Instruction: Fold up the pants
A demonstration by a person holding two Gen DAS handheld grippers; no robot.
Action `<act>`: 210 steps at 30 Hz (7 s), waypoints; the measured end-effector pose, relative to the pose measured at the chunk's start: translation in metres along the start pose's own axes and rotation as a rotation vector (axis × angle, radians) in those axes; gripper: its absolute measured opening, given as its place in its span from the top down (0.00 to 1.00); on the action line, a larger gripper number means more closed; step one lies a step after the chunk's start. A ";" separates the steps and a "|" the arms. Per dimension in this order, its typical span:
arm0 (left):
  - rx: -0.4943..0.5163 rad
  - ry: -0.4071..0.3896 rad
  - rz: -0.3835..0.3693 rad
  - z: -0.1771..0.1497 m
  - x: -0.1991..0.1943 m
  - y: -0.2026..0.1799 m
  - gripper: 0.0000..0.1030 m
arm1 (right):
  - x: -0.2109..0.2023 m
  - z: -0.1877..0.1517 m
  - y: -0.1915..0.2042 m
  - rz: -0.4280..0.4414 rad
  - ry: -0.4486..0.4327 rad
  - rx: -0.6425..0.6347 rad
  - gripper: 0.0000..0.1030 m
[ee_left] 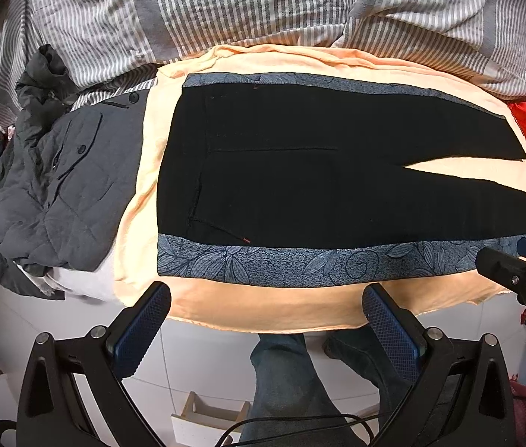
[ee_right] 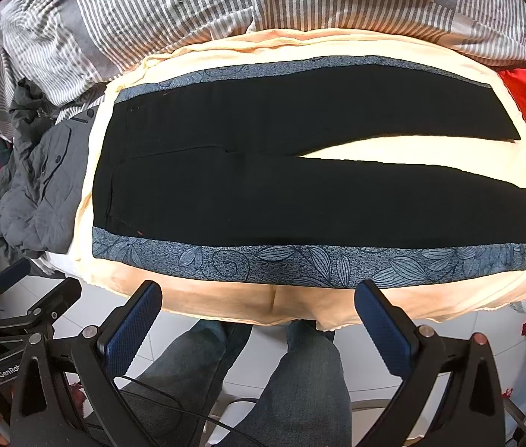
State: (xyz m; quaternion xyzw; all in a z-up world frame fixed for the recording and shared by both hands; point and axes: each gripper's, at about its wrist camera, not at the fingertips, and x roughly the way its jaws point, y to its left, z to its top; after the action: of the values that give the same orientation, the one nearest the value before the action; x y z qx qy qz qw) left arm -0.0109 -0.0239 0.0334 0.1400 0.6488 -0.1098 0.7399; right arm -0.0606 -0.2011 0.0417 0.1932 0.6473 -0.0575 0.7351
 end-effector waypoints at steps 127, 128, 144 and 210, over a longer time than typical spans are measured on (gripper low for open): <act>-0.491 -0.186 0.043 0.221 0.142 0.113 0.33 | 0.192 0.277 -0.119 0.715 0.113 0.223 0.43; -0.454 -0.167 0.035 0.218 0.145 0.102 0.33 | 0.183 0.274 -0.118 0.719 0.094 0.219 0.43; -0.018 -0.028 0.032 0.206 0.188 -0.027 0.33 | 0.128 0.167 -0.172 0.527 0.007 0.201 0.42; 0.209 0.008 -0.390 0.279 0.128 -0.382 0.57 | 0.097 0.218 -0.510 0.605 -0.198 0.637 0.94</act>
State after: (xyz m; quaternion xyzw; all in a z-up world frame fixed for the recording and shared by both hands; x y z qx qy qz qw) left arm 0.1339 -0.4770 -0.0846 0.0885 0.6517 -0.3168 0.6834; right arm -0.0135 -0.7320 -0.1407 0.5841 0.4383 -0.0549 0.6809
